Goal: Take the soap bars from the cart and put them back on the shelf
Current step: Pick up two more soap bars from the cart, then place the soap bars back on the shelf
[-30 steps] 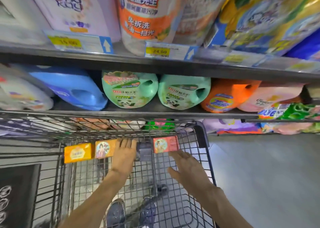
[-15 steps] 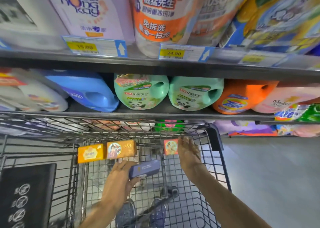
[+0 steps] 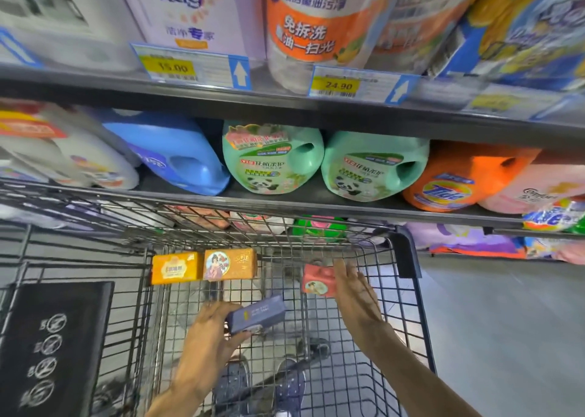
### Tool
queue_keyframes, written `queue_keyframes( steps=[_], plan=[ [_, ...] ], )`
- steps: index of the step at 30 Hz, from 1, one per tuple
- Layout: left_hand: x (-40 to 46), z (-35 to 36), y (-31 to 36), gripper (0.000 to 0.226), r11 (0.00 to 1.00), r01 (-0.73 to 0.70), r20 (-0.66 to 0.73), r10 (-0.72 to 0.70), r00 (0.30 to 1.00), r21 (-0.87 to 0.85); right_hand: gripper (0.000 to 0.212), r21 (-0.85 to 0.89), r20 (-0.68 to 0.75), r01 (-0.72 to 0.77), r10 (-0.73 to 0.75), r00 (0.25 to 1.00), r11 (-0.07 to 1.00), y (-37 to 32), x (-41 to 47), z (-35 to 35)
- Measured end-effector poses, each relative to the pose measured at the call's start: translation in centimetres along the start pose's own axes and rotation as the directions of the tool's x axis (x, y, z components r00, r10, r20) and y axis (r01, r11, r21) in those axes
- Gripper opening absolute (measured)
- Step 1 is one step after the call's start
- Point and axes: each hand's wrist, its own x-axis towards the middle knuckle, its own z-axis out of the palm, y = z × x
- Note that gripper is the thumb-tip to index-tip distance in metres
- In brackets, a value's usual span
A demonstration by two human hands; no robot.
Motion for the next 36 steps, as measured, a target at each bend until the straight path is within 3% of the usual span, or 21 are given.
queue_keyframes(
  steps=[4,6,7,9,11,13,18,21,22,25,29,36],
  plan=[
    [-0.3,-0.5,-0.3,0.051,0.987,0.086,0.038,-0.081,0.996,-0.136,0.049,0.257,0.004,-0.01,0.01,1.0,0.966,-0.4,-1.4,0.5],
    [-0.4,-1.1,-0.1,0.051,0.978,0.108,0.034,-0.104,0.994,-0.176,0.037,0.202,-0.034,-0.002,0.009,0.999,0.979,-1.0,-2.3,0.0],
    [-0.5,-1.4,0.1,0.053,0.97,0.113,0.036,-0.108,0.994,-0.216,0.027,0.096,-0.081,0.038,-0.03,0.996,0.995,-1.4,-2.6,-0.3],
    [-0.8,-2.6,0.9,0.052,0.942,0.126,0.049,-0.116,0.992,-0.31,0.013,0.077,-0.003,0.03,-0.03,1.0,0.997,-1.7,-3.1,-0.6],
    [-1.0,-3.8,1.6,0.05,0.897,0.151,0.075,-0.131,0.988,-0.415,0.034,-0.019,0.02,0.041,-0.041,0.999,0.999,-2.8,-4.5,-1.8],
    [-1.3,-5.6,2.8,0.052,0.844,0.159,0.086,-0.133,0.987,-0.513,0.041,-0.008,0.016,0.093,-0.092,0.996,0.996,-4.0,-6.6,-3.3],
    [-3.2,-11.4,7.7,0.057,0.849,-0.036,0.008,0.047,0.999,-0.527,0.029,0.173,-0.083,0.208,-0.196,0.977,0.963,-9.3,-13.6,-8.3],
    [-5.0,-15.4,12.2,0.051,0.851,-0.166,-0.047,0.164,0.985,-0.498,0.068,0.27,-0.161,0.24,-0.202,0.966,0.932,-12.1,-18.1,-11.6],
    [-5.7,-16.7,13.8,0.05,0.852,-0.219,-0.06,0.217,0.974,-0.476,0.072,0.318,-0.189,0.228,-0.175,0.966,0.92,-12.7,-19.7,-12.8],
    [-7.8,-20.0,18.6,0.049,0.84,-0.32,-0.078,0.318,0.945,-0.438,0.037,0.315,-0.293,0.284,-0.191,0.937,0.906,-15.2,-25.0,-16.2],
    [-10.1,-23.0,25.6,0.071,0.785,-0.441,-0.083,0.453,0.888,-0.434,0.04,0.277,-0.436,0.348,-0.206,0.876,0.895,-17.4,-32.0,-21.9],
    [-15.6,-24.5,40.8,0.039,0.658,-0.635,-0.069,0.67,0.739,-0.405,0.041,0.191,-0.664,0.405,-0.185,0.724,0.894,-16.6,-44.0,-32.1]
  ],
)
